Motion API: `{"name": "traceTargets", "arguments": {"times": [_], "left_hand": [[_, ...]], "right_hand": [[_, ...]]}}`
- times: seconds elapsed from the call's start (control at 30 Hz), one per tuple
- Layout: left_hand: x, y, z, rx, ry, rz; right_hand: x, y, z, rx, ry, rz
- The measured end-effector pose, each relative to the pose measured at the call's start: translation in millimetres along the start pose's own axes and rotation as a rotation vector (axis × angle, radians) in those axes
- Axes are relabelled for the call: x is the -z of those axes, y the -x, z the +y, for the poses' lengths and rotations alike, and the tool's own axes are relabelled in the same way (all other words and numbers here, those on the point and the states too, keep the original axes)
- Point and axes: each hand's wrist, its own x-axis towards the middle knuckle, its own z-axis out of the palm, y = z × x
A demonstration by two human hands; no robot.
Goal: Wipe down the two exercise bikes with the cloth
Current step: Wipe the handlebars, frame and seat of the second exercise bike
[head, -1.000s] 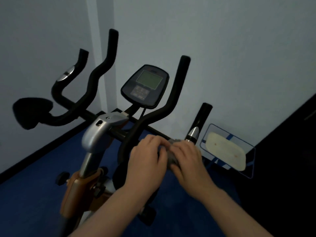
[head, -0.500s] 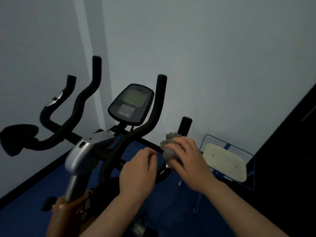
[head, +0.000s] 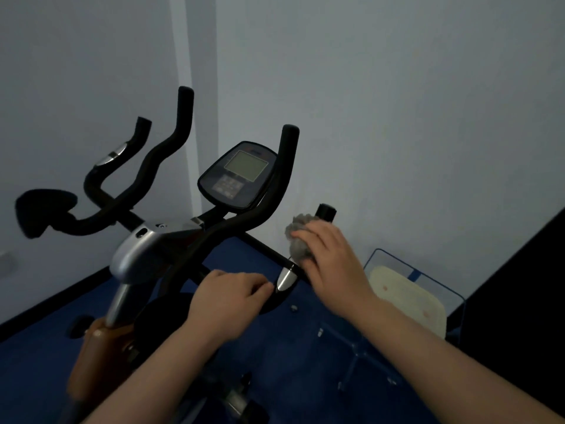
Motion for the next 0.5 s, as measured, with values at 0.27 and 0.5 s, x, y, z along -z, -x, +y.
{"name": "traceTargets", "arguments": {"times": [0.27, 0.5], "left_hand": [[2.1, 1.7, 4.4, 0.002, 0.013, 0.065], [-1.4, 2.4, 2.0, -0.019, 0.028, 0.102]], "right_hand": [[17.7, -19.8, 21.8, 0.202, 0.095, -0.188], [7.2, -8.0, 11.8, 0.27, 0.033, -0.236]]}}
